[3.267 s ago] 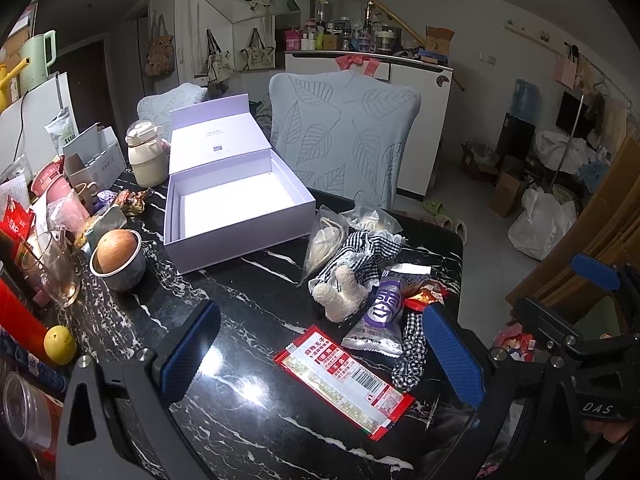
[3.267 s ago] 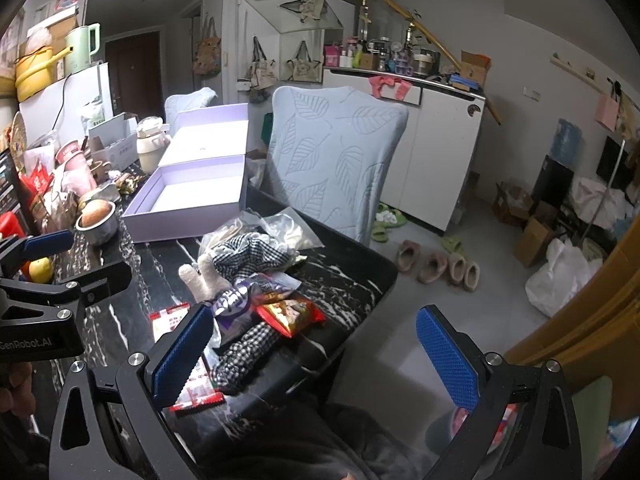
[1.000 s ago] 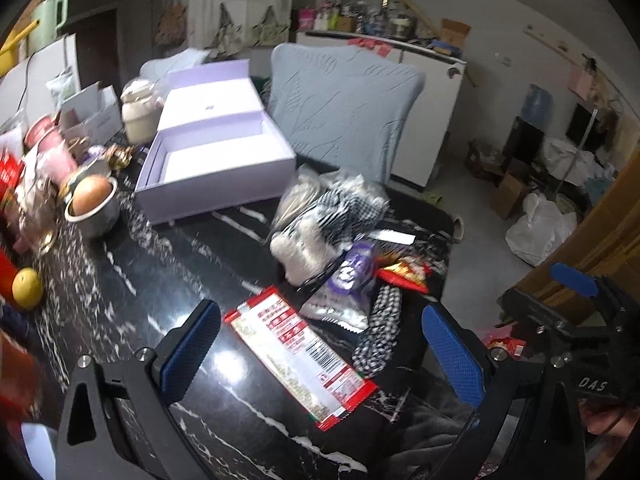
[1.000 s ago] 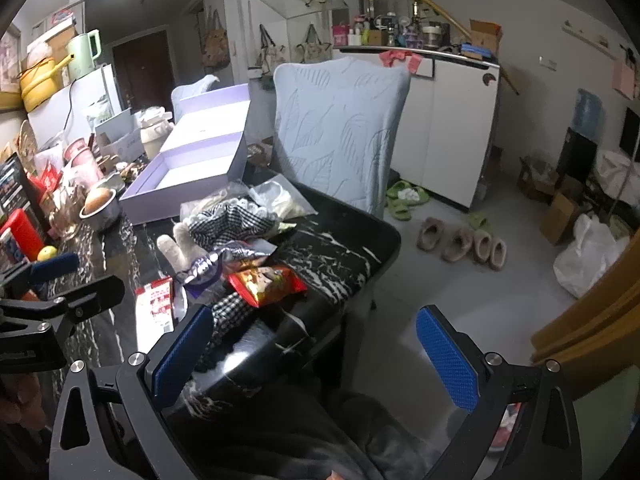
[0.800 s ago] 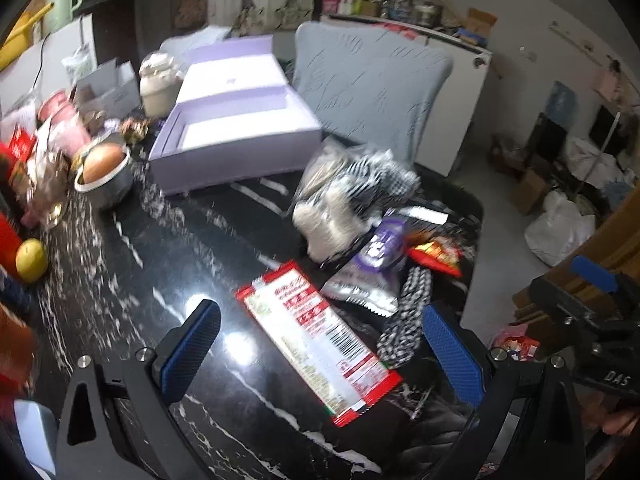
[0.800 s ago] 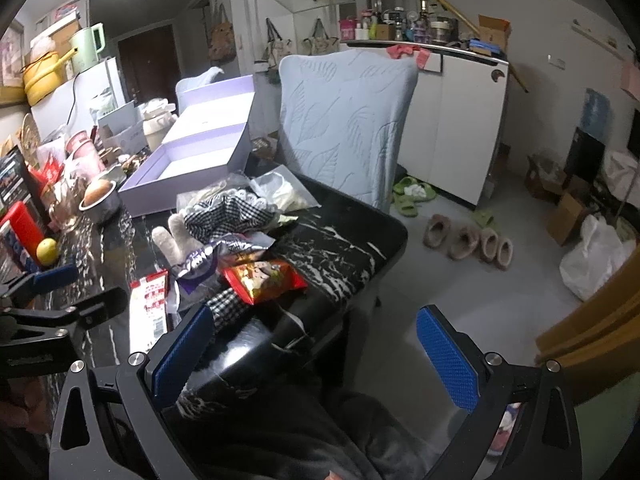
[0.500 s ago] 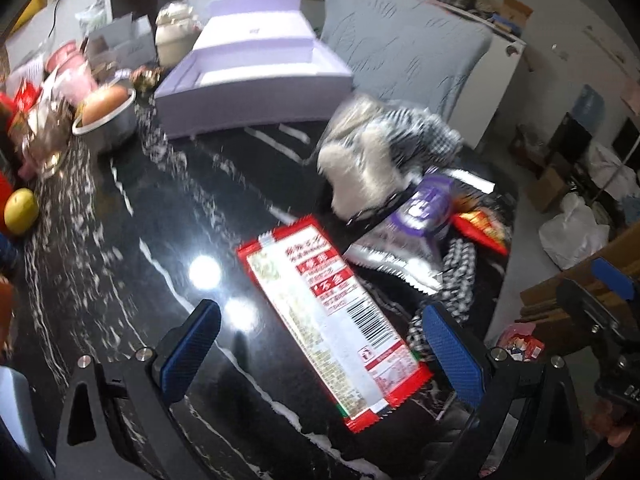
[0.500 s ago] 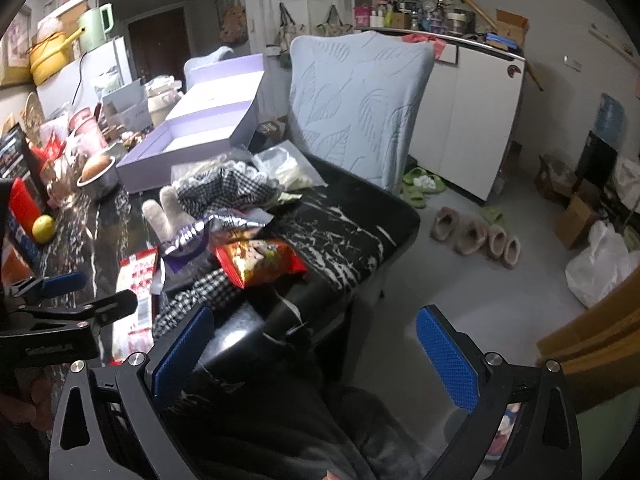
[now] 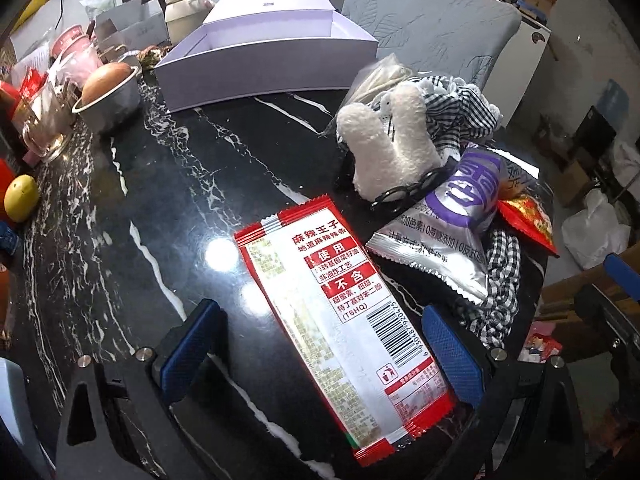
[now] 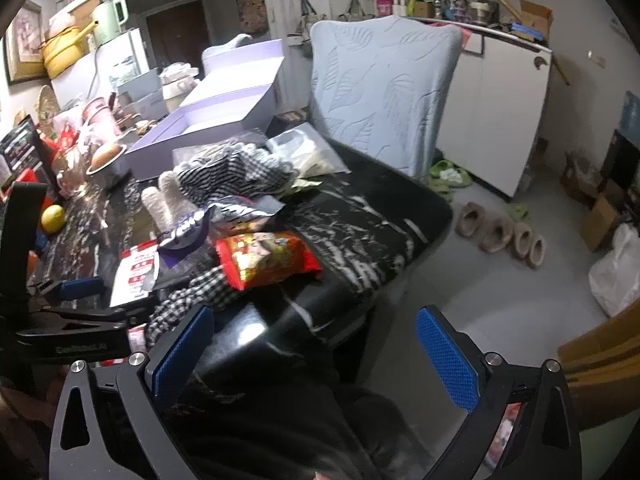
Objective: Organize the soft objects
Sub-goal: 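Lower the left tool onto the red-and-white packet while the right tool reaches the gingham scrunchie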
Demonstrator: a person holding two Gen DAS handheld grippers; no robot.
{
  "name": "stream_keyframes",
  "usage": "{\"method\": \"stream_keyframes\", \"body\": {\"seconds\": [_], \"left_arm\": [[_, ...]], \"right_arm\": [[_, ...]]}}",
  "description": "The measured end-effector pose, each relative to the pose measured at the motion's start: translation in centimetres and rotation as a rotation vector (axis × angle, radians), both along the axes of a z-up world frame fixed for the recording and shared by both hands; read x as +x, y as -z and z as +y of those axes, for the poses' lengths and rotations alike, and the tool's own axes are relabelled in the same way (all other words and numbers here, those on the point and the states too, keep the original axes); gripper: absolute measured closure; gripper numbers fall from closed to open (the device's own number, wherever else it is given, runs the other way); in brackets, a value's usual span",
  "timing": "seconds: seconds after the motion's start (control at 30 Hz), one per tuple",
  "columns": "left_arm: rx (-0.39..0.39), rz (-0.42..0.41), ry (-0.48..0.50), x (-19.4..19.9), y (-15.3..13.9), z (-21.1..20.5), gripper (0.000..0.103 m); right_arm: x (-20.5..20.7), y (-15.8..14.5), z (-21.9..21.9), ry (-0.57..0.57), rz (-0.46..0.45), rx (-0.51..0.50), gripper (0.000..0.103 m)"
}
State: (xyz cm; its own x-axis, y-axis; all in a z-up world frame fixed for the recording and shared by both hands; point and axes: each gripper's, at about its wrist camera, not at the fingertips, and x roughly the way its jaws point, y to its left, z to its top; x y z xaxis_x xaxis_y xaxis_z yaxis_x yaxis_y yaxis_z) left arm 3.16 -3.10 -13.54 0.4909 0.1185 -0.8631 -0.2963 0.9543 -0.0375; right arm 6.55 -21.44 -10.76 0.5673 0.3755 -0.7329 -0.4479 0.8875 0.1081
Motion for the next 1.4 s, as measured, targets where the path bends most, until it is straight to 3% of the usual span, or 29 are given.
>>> {"method": "stream_keyframes", "body": {"seconds": [0.1,0.23,0.37,0.43,0.6,0.8,1.13,1.4], "left_arm": [[0.016,-0.034,0.026,-0.6,-0.3,-0.4,0.015],[0.034,-0.078,0.048,-1.4,-0.6,-0.5,0.039],[0.019,-0.092,0.063,-1.7,-0.9,-0.1,0.047],[0.009,-0.099,0.071,-2.1,-1.0,0.2,0.049],[0.108,-0.108,0.142,-3.2,-0.9,-0.5,0.049],[0.034,-0.108,0.133,-4.4,-0.8,1.2,0.049],[0.016,-0.123,0.134,-4.7,-0.6,1.9,0.048],[0.033,-0.125,0.134,-4.5,-0.5,1.8,0.047]], "right_arm": [[-0.2,0.4,0.5,-0.031,0.018,0.012,0.000],[-0.3,0.9,1.0,-0.051,0.045,0.030,0.000],[-0.5,1.1,1.6,-0.071,0.063,0.044,0.000],[-0.6,1.2,1.9,-0.081,0.070,0.058,0.000],[-0.9,1.6,3.5,-0.109,0.099,0.081,0.001],[-0.9,1.9,5.5,-0.135,0.126,0.098,0.009],[-1.1,2.4,8.1,-0.155,0.123,0.035,0.046],[-1.8,2.3,7.7,-0.166,0.144,0.031,0.062]]}}
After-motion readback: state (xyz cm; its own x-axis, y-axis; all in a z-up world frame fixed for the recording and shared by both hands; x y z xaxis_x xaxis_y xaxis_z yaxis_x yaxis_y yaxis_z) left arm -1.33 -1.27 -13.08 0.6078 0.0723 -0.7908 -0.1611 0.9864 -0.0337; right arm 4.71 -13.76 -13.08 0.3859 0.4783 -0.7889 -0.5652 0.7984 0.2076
